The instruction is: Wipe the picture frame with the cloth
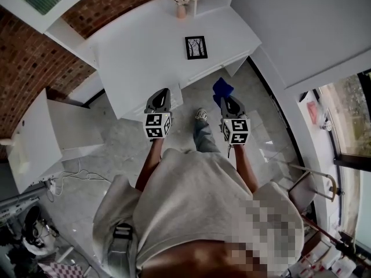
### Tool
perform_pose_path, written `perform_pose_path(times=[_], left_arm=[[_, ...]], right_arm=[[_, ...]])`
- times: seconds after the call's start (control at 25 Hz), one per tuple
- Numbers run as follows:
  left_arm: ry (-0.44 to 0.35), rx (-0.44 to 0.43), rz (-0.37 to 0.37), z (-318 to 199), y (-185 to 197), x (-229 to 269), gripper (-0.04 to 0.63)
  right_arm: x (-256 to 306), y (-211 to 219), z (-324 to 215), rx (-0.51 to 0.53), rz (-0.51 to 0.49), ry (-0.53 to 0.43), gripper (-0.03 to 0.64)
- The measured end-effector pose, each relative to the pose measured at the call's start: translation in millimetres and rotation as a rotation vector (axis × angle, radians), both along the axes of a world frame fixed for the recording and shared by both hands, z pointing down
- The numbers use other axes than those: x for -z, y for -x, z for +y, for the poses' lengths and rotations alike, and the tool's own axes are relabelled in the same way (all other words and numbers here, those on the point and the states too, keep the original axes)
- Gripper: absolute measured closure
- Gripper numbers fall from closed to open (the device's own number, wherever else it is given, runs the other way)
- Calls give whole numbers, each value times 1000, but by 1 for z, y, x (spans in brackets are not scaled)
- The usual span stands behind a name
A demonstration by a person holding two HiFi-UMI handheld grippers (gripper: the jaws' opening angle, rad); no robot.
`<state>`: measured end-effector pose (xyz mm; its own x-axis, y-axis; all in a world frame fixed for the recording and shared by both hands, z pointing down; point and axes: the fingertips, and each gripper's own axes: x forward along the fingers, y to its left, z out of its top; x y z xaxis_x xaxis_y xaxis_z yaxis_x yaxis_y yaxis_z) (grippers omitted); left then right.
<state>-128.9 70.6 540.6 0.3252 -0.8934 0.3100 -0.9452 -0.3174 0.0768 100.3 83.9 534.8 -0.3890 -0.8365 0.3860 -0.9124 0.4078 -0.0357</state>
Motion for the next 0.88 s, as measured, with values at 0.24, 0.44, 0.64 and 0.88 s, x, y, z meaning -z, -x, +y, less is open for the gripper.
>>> perform_pose_path(times=[0.24,0.44,0.64,0.88], left_arm=[[5,-2,-12,-57,-8,5,577],[13,-4,-9,-109,-19,9,577],[10,-14,-2,-162,-35,15,577],[15,3,-4,-213,-42,15,577]], right_arm=[[1,-5,-57,13,-8,8,557],[5,-11,-107,26,-5,15,557],[11,-18,-161,34,0,13,557],[13,-23,-219,57,-6,7,557]])
